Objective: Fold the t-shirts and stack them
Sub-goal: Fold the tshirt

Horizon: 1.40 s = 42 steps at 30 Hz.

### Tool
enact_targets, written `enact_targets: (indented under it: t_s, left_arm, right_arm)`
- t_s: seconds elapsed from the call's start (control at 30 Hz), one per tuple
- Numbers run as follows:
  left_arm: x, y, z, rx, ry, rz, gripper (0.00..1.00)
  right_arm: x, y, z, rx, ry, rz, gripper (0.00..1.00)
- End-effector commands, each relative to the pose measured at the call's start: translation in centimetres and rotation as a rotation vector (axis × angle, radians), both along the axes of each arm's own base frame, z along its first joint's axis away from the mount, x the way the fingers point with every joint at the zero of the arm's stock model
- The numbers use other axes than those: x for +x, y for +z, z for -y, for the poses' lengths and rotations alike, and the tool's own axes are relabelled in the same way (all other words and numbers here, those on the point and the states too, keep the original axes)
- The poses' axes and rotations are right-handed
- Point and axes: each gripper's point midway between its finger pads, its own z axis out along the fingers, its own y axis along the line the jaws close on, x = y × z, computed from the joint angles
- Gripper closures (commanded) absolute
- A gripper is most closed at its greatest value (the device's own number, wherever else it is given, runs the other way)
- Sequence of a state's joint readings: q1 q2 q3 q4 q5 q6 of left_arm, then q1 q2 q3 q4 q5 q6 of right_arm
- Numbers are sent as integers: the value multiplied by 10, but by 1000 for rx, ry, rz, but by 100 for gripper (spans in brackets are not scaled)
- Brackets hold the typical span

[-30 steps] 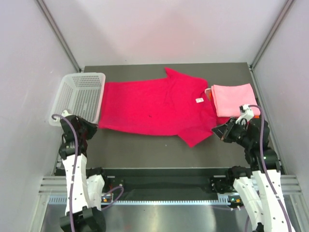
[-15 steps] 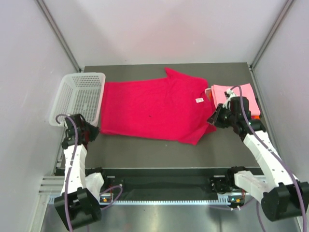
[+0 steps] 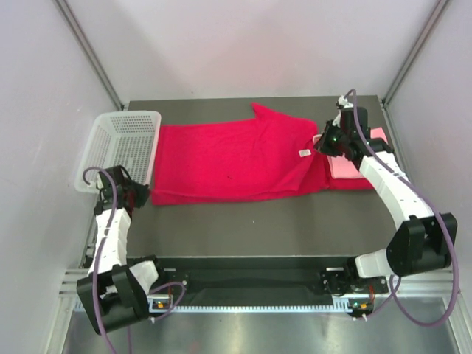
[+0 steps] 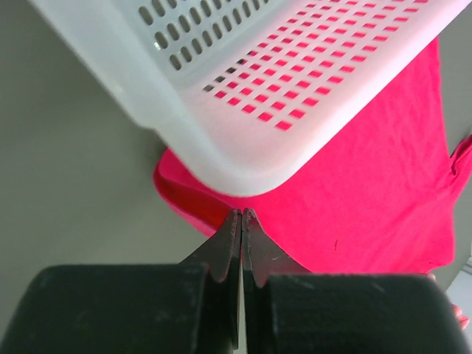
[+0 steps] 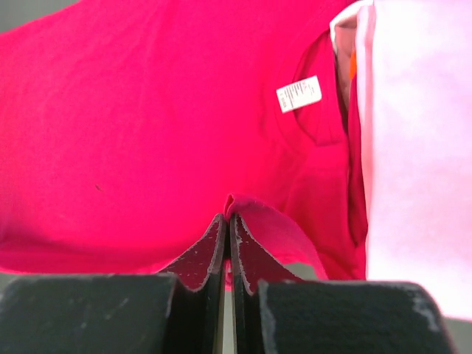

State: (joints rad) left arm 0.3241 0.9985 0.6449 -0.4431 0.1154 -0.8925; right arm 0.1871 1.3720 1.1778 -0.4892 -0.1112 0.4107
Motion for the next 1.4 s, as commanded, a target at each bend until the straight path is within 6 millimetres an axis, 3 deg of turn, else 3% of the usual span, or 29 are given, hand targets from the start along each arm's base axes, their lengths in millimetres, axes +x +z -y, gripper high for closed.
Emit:
enact_targets:
  t_s: [0.0, 0.03, 0.43, 0.93, 1.1, 1.13, 1.2, 1.23, 1.37]
  left_arm:
    - [31, 33, -10, 9, 24, 124, 100]
    - [35, 37, -12, 5, 31, 134, 100]
    - [74, 29, -17, -61, 28, 111, 100]
    - [93, 23, -23, -85, 57, 122, 100]
    - [99, 15, -25, -107, 84, 114, 100]
    - [99, 12, -26, -109, 93, 109, 100]
    - [100, 6, -28, -117, 108, 103, 100]
    - [101, 4, -29, -116, 112, 101, 100]
    - [101, -1, -33, -104, 133, 98, 100]
  right_arm:
    - [26, 26, -2, -25, 7, 81, 100]
    - [30, 20, -2, -32, 8, 62, 100]
    - [81, 28, -7, -34, -3, 53, 100]
    - [127, 26, -14, -23, -9, 45, 100]
    - [143, 16, -17, -19, -3, 31, 100]
    - [147, 6, -18, -19, -4, 12, 100]
    - [155, 8, -21, -11, 1, 21, 100]
    - [160, -1, -22, -12, 0, 5, 100]
    - [179, -2, -26, 7, -8, 28, 100]
